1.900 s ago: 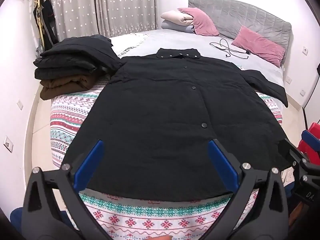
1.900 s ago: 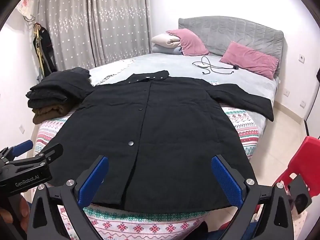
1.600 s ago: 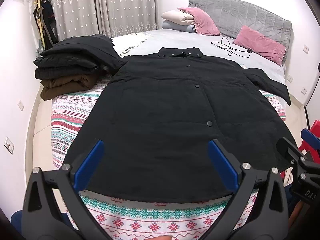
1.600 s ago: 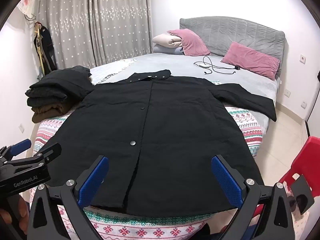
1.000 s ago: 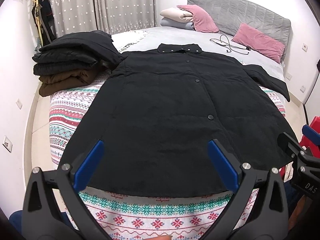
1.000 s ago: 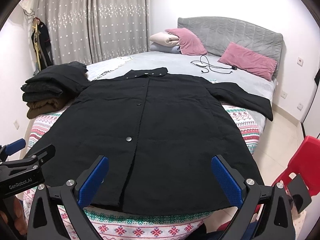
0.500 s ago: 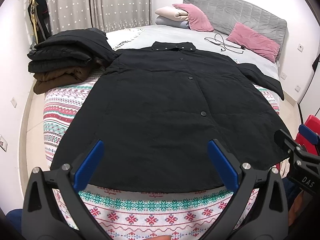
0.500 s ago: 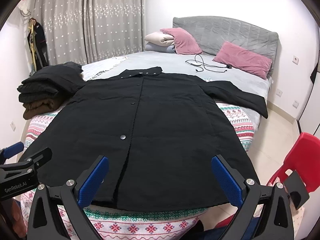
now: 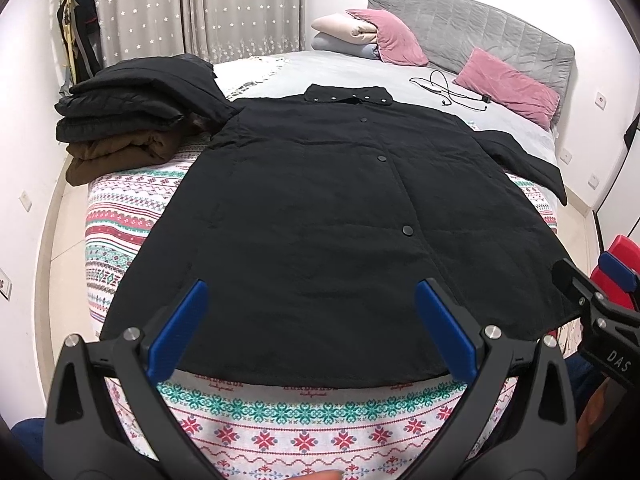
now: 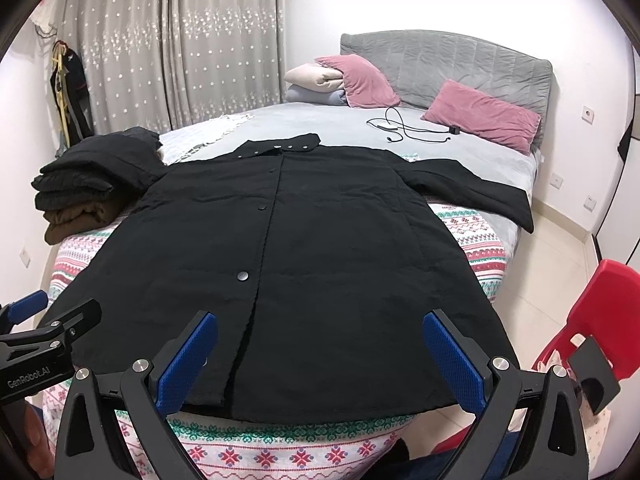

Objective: Fold large clothes

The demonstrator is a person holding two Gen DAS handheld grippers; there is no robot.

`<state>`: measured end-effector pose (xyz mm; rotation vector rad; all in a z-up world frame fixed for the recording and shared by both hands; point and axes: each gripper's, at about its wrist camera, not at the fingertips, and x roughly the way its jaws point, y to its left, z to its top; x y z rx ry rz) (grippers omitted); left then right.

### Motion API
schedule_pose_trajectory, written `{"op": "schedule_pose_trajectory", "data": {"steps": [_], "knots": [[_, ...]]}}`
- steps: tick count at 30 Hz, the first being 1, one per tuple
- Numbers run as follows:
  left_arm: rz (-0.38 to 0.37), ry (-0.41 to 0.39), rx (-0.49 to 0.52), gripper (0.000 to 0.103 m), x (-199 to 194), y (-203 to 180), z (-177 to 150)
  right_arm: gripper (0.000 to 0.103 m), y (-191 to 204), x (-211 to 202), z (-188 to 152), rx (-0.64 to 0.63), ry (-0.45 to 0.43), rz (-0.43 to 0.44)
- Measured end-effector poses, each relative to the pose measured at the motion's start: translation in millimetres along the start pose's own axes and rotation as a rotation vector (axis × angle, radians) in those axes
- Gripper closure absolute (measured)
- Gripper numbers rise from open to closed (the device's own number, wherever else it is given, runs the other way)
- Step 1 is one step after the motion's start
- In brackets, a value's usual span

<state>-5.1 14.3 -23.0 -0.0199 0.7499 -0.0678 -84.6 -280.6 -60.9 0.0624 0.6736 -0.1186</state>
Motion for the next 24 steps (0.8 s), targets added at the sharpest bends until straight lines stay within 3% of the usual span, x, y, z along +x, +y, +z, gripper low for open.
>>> {"op": "schedule_pose_trajectory", "data": {"steps": [14,20,24], "knots": [[0.039,-0.085,-0.052,0.0,-33,40,41,0.0,2,-28,30,-0.042,-0.109,-0.054],[0.096,-0.17,-0.079,0.0,-75,69,99,0.0,-16,-38,78,-0.013,-0.152,0.042],[0.038,-0.2,-0.136,0.0,-102,86,143,0.0,-49,-41,127,0.083,-0.241,0.113]]}}
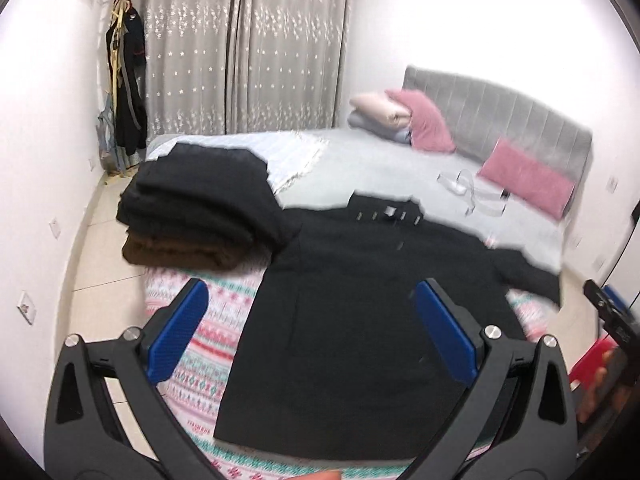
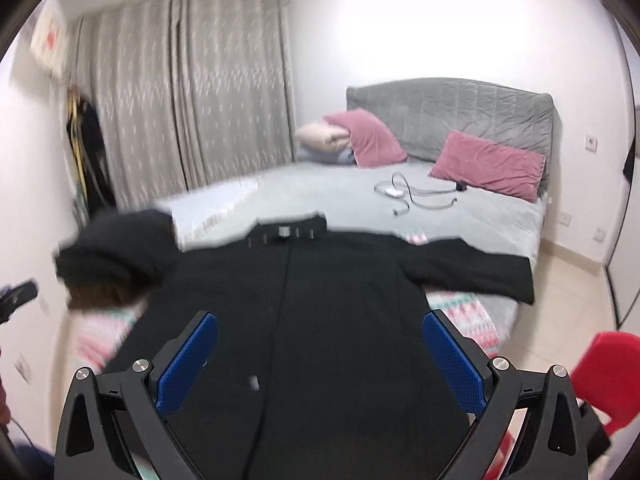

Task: Fold large clothes
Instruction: 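Reach the right tool to the coat sleeve cuff and grasp it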

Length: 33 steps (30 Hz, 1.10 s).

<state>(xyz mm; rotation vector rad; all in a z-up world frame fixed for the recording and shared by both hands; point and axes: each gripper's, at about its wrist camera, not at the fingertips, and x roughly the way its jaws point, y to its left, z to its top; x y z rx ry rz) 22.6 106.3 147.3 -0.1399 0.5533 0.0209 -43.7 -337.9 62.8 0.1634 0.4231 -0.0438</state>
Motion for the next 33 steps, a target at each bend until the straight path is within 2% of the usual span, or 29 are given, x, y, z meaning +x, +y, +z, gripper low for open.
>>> {"op": "schedule_pose_trajectory", "data": {"steps": [2,5,10,11,14,17,19,21,24,26,30,33], "knots": [[-0.016,-0.003,-0.023,0.0,0,2,15,0.0,-16,5,25,0.045,-0.055,0.022],[-0.001,-0.025,-0.058,0.0,10,9,27,0.0,-39,34,58,0.079,-0.011,0.077],[-0.05,0.073,-0.153,0.0,70,32,14,0.0,-99,100,75,0.175,0.096,0.056],[-0.055,0.117,-0.168,0.0,96,38,6,0.0,-113,112,73,0.199,0.115,0.049],[-0.026,0.187,-0.189,0.0,144,48,-14,0.0,-172,153,58,0.371,0.173,0.038],[-0.039,0.256,-0.215,0.0,190,57,-29,0.0,-242,193,35,0.596,0.221,0.067],[-0.043,0.238,-0.235,0.0,196,61,-28,0.001,-283,211,22,0.696,0.239,0.081],[-0.039,0.222,-0.219,0.0,204,60,-24,0.004,-326,226,4,0.81,0.246,0.041],[-0.019,0.243,-0.157,0.0,221,54,-26,0.016,-375,246,-24,0.934,0.257,0.016],[-0.008,0.263,-0.143,0.0,228,54,-30,0.031,-410,257,-48,1.037,0.268,-0.025],[0.003,0.312,-0.16,0.0,247,58,-38,0.04,-456,263,-83,1.161,0.24,-0.137],[0.0,0.341,-0.169,0.0,259,57,-42,0.04,-475,272,-89,1.181,0.205,-0.161]]}}
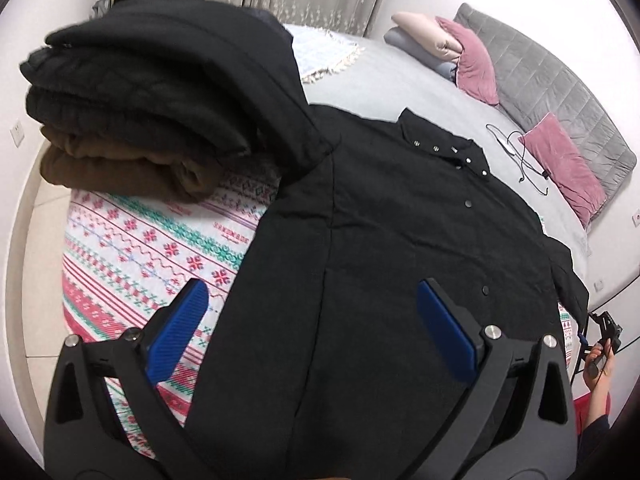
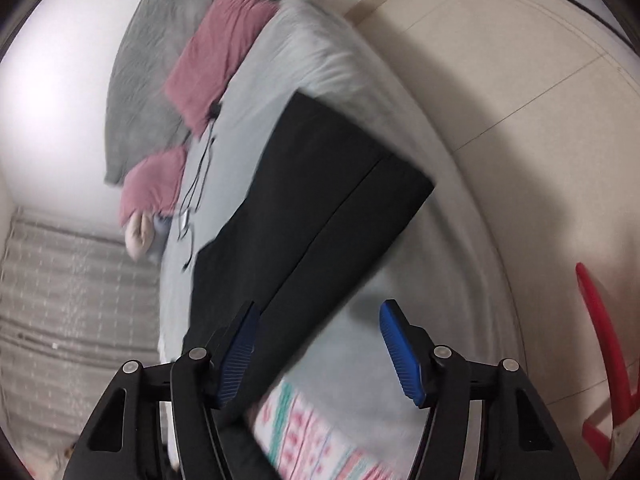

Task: Fold large clothes
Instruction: 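Reach the right tool to the coat sleeve cuff and grasp it, then fold the held sleeve across the coat back with the right tool, then release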

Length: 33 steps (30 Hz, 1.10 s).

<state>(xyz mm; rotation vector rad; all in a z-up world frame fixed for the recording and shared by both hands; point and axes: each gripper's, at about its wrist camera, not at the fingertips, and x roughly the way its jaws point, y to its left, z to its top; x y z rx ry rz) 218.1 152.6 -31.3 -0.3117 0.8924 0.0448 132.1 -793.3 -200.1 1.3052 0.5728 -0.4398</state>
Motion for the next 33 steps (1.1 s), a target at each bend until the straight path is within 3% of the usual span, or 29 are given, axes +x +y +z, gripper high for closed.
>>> {"op": "schedule_pose_trajectory", "data": {"steps": [8,9,10,11,14,16,20,24,27,31,33], "knots": [[0.027,0.043,0.043,0.0,23,-11,-5,0.043,-16,28,22,0.038,-0.061,-0.038],[0.026,0.051,0.045,0.0,26,-12,-6,0.048,-16,27,24,0.034,-0.082,-0.031],[0.025,0.06,0.047,0.0,29,-14,-7,0.06,-13,25,27,0.029,-0.1,-0.034],[0.025,0.064,0.049,0.0,30,-15,-7,0.084,-10,21,29,0.011,-0.131,-0.034],[0.033,0.076,0.062,0.0,37,-19,-9,0.093,21,-1,29,-0.127,-0.247,-0.052],[0.037,0.088,0.069,0.0,43,-21,-10,0.095,51,-15,23,-0.251,-0.317,-0.119],[0.054,0.119,0.082,0.0,52,-19,-14,0.097,75,-37,16,-0.317,-0.427,-0.195],[0.044,0.146,0.076,0.0,58,-16,-17,0.097,60,-2,14,-0.333,-0.367,-0.35],[0.039,0.142,0.081,0.0,57,-17,-17,0.097,56,-13,14,-0.254,-0.4,-0.249],[0.035,0.145,0.084,0.0,57,-19,-18,0.097,104,-43,-3,-0.387,-0.489,-0.19],[0.025,0.153,0.082,0.0,57,-20,-19,0.097,120,-45,-11,-0.434,-0.491,-0.217]]}}
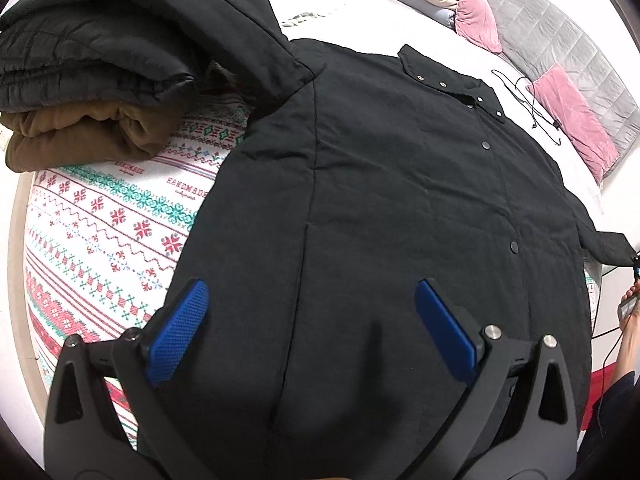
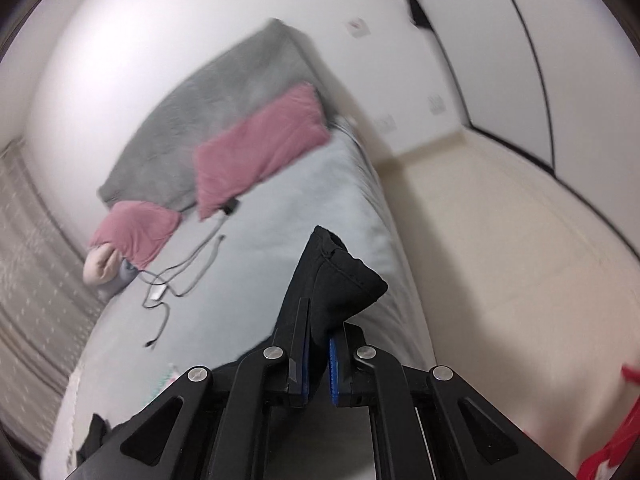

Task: Fold large clothes
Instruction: 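Fold the held sleeve across the coat back with the right tool, then release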

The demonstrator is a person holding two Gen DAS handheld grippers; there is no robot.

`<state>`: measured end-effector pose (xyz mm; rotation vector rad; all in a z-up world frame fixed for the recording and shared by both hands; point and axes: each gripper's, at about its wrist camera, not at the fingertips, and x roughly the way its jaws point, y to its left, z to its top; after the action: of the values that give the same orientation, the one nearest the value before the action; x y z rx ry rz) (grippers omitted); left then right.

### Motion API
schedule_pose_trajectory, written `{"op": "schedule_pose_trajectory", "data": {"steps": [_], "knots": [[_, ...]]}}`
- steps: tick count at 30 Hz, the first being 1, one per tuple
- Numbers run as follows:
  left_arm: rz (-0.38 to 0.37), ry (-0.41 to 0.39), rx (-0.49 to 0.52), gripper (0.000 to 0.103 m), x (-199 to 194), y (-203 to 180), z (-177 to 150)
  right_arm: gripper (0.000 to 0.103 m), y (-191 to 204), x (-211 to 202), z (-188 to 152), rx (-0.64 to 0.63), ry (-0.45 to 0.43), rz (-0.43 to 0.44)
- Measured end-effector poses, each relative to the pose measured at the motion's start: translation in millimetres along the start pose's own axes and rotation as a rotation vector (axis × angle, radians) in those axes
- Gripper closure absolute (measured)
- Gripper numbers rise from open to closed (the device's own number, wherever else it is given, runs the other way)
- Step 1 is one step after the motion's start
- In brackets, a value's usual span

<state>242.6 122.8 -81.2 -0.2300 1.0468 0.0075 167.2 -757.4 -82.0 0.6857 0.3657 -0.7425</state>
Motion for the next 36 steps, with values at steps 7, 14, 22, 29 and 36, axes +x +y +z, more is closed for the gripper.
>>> {"op": "schedule_pose_trajectory", "data": {"steps": [7,14,22,29,36], "knots": [[0.02,-0.019,0.004,0.0,-8,1,-1,0.097,3,0,-4,0.051,0.056,0.06],[-0.027,-0.046,-0.04,0.0,-22,4,4,0.097,150,-70,-20,-0.252,-0.065,0.29],[-0.029,-0.05,-0.07,0.0,-26,20,7,0.096,340,-150,-158,-0.623,-0.051,0.615],[-0.015,-0.055,-0.151,0.0,-26,49,13,0.096,424,-156,-346,-1.043,0.141,0.663],[-0.049,-0.046,-0.181,0.0,-28,55,15,0.093,415,-128,-444,-1.38,0.347,0.604]]}}
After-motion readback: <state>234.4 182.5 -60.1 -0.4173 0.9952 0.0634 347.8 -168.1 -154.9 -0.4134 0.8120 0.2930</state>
